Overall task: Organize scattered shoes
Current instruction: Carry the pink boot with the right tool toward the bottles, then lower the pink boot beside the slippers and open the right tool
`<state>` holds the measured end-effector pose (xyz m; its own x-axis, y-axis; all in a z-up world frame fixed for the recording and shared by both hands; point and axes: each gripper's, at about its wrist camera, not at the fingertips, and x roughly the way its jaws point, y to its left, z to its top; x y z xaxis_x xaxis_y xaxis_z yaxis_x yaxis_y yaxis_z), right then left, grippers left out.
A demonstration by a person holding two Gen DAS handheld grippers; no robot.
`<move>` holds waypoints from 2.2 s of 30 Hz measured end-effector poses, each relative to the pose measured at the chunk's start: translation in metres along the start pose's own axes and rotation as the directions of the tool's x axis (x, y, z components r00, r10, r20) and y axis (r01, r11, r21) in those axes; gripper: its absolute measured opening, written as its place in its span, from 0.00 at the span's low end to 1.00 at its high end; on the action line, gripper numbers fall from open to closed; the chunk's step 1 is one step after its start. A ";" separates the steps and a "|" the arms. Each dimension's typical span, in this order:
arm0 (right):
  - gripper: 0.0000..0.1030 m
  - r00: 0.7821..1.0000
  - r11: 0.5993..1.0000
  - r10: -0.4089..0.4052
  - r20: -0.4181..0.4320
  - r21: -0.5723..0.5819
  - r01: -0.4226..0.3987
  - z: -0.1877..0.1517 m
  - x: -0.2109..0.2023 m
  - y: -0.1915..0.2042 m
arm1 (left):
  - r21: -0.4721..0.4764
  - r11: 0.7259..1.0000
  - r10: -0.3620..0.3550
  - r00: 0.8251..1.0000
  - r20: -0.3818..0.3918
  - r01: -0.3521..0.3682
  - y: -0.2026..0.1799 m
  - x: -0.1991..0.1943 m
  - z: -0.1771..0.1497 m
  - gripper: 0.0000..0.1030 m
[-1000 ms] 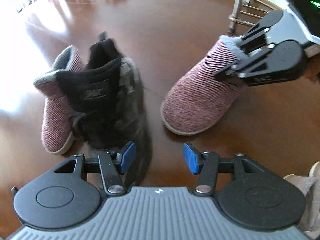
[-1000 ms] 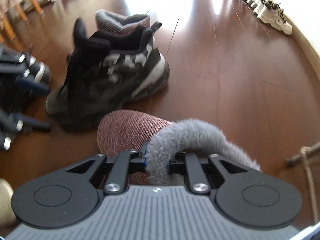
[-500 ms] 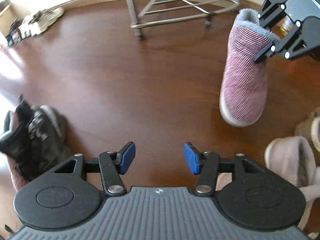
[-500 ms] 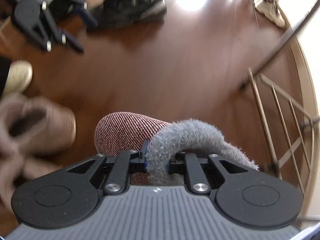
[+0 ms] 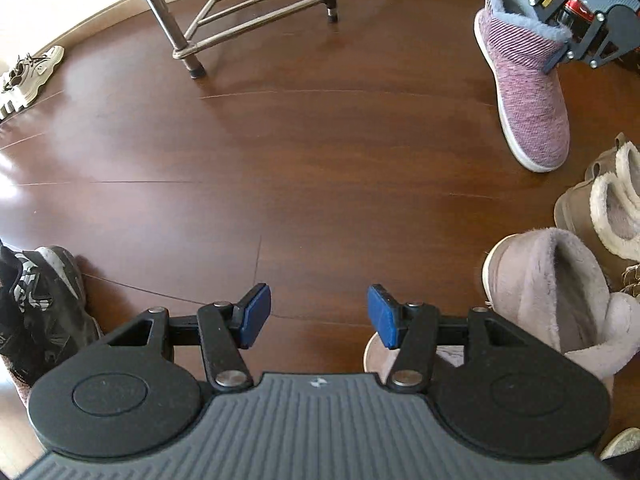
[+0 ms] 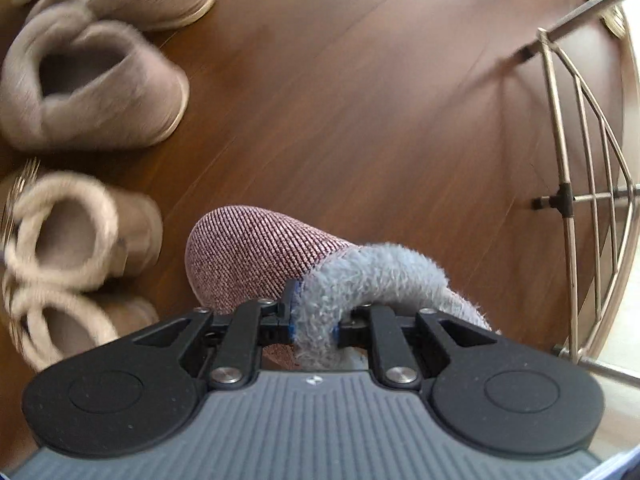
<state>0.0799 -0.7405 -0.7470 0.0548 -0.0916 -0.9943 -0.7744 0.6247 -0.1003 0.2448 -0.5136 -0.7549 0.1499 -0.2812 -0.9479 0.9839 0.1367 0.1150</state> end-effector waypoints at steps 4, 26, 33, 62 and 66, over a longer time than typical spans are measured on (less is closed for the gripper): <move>0.13 0.997 0.997 0.061 -0.041 -0.054 -0.063 -0.011 -0.007 0.010 | 0.013 1.000 -0.007 1.000 -0.005 0.007 -0.008 -0.001 -0.003 0.56; 0.57 0.974 0.925 -0.218 0.056 0.330 0.188 -0.050 -0.012 0.000 | 0.030 0.998 -0.061 0.996 0.064 0.059 -0.015 -0.009 -0.002 0.56; 0.50 0.937 0.766 -0.346 0.044 0.590 0.255 -0.053 0.022 0.026 | 0.108 0.992 -0.079 0.993 0.085 0.070 -0.047 -0.013 0.016 0.56; 0.73 0.892 -0.104 -0.449 -0.045 0.995 -0.003 -0.056 -0.032 0.158 | 0.195 0.979 -0.091 0.987 0.135 0.063 -0.147 -0.069 0.038 0.58; 0.73 0.895 -0.097 -0.444 -0.039 0.995 -0.005 -0.040 -0.037 0.175 | 0.199 0.976 -0.114 0.983 0.145 0.083 -0.146 -0.075 0.024 0.58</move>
<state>-0.0825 -0.6585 -0.7267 0.3689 -0.3896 -0.8439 0.7025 0.7114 -0.0213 0.0926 -0.5348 -0.6931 0.0497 -0.4301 -0.9014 0.9926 -0.0788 0.0924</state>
